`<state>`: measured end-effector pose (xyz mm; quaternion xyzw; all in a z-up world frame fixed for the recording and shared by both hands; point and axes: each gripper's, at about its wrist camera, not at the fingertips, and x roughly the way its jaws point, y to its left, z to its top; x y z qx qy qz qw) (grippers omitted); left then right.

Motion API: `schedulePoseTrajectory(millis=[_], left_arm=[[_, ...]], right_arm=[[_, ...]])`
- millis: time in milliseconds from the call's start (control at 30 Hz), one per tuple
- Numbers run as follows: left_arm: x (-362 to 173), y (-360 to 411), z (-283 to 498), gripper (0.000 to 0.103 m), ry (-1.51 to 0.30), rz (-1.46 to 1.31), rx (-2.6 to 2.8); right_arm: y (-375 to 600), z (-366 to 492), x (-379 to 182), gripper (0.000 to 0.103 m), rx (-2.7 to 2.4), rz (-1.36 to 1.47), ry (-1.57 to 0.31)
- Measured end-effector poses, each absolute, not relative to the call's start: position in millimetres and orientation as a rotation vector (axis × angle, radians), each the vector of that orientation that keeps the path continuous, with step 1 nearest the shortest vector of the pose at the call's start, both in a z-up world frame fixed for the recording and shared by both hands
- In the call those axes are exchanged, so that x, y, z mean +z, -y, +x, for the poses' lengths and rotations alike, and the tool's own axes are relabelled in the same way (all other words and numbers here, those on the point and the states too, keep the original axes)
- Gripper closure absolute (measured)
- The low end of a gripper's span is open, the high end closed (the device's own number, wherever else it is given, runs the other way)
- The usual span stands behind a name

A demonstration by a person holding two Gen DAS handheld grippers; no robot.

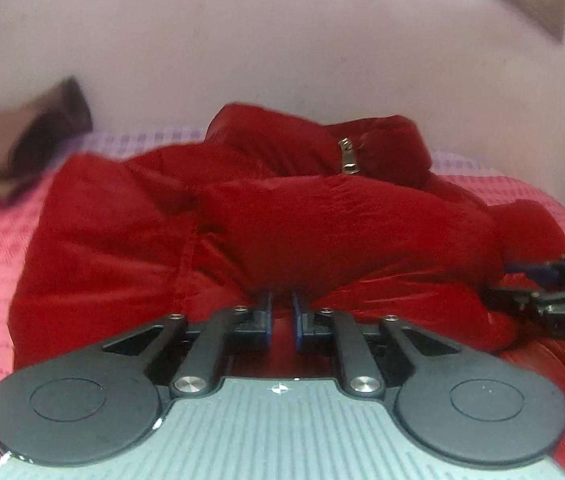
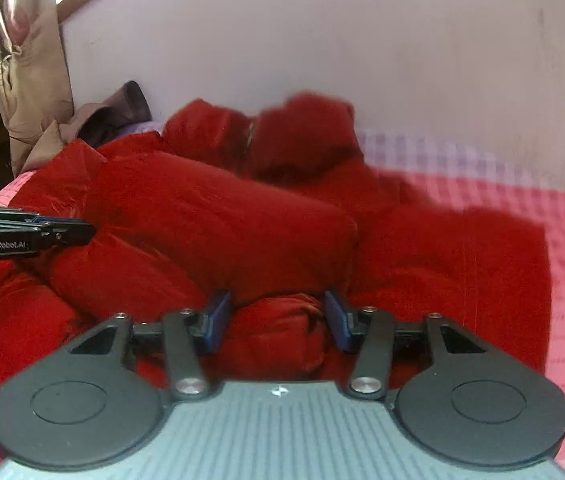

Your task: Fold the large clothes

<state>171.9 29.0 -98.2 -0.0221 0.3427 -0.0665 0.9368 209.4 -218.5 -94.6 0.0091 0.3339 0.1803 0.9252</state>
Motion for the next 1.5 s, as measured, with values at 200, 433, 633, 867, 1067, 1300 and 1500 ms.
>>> schedulePoseTrajectory(millis=[200, 433, 633, 867, 1067, 1300, 1500], left_arm=[[-96, -21, 164, 0.085, -0.669, 0.019, -0.119], [-46, -14, 90, 0.018, -0.486, 0.134, -0.036], [-24, 6, 34, 0.010, -0.403, 0.227, -0.037], [-16, 17, -8, 0.004, -0.386, 0.209, -0.063], [-21, 8, -38, 0.002, -0.393, 0.165, -0.063], [-27, -57, -102, 0.000, -0.353, 0.054, -0.114], [-40, -123, -130, 0.001, -0.463, -0.039, -0.061]], right_arm=[[219, 210, -103, 0.048, 0.366, 0.043, -0.680], [268, 111, -54, 0.010, 0.409, 0.276, -0.479], [283, -7, -49, 0.005, 0.382, 0.257, -0.381], [285, -101, -65, 0.000, 0.264, 0.140, -0.367], [305, -128, -83, 0.000, 0.207, 0.282, -0.370], [319, -145, -117, 0.000, 0.203, 0.465, -0.446], [328, -153, -140, 0.000, 0.223, 0.580, -0.479]])
